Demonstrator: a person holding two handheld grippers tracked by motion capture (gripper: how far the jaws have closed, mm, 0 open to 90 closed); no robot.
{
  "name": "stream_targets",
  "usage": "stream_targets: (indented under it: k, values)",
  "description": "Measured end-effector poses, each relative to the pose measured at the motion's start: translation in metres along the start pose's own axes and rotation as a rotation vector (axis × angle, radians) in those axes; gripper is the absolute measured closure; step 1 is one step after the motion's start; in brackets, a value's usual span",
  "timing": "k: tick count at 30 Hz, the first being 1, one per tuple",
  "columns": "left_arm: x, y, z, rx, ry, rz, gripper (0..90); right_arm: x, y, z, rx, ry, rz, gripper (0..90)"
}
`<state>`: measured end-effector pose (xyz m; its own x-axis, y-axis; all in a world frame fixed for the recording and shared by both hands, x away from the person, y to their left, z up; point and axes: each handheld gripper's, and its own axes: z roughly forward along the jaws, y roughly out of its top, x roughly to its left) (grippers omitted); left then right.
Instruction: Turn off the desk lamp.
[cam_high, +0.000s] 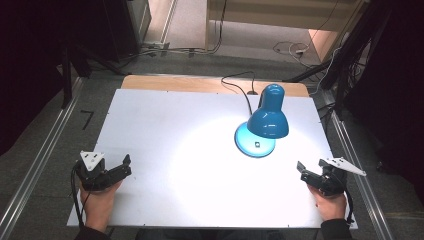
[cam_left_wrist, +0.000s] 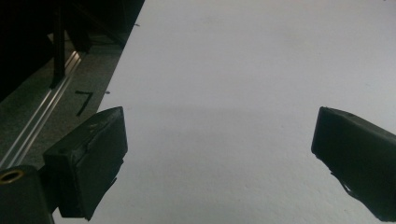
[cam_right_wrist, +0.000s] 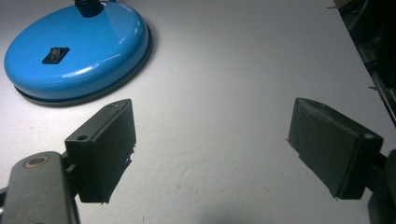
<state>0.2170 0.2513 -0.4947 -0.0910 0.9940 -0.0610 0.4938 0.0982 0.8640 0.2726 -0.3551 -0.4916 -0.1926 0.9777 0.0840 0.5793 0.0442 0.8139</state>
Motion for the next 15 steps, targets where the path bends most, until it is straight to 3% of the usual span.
stream_targets:
  k: [15]
  values:
    - [0.0, 0.0, 0.001, 0.004, 0.0, -0.006, 4.4, 0.011, 0.005, 0.004, -0.002, 0.03, -0.008, 13.5]
